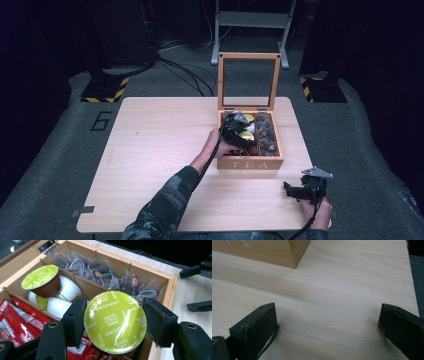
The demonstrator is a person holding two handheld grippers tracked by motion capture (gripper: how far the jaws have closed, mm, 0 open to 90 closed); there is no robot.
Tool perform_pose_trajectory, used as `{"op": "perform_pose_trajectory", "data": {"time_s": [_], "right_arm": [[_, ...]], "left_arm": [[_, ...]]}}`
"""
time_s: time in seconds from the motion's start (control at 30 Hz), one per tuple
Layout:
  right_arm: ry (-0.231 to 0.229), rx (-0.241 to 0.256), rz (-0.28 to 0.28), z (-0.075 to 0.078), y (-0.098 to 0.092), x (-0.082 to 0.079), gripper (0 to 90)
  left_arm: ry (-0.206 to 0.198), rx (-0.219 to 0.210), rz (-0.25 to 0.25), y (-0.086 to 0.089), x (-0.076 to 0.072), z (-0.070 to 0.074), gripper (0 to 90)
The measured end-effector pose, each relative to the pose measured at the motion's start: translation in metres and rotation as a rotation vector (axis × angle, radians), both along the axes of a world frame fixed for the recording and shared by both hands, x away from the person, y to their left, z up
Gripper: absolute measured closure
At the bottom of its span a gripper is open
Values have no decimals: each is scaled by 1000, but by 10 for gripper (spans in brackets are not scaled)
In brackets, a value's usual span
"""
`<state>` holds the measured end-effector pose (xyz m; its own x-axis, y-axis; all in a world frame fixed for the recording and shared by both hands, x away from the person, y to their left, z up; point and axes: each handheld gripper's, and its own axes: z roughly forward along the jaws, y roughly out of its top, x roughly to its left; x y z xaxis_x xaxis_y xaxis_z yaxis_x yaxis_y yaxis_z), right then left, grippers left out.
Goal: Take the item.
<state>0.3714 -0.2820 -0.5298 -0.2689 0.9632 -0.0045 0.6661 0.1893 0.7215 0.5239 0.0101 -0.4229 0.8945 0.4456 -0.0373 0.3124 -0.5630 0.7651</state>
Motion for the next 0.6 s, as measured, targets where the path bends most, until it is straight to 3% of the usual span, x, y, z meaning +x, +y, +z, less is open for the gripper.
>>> {"op": "perform_pose_trajectory", "data": {"time_s": [0.6], "right_arm": [[-1,-2,2,0,0,0,15]], "left_arm": [[-54,-31,21,23,-12,28,381]]}}
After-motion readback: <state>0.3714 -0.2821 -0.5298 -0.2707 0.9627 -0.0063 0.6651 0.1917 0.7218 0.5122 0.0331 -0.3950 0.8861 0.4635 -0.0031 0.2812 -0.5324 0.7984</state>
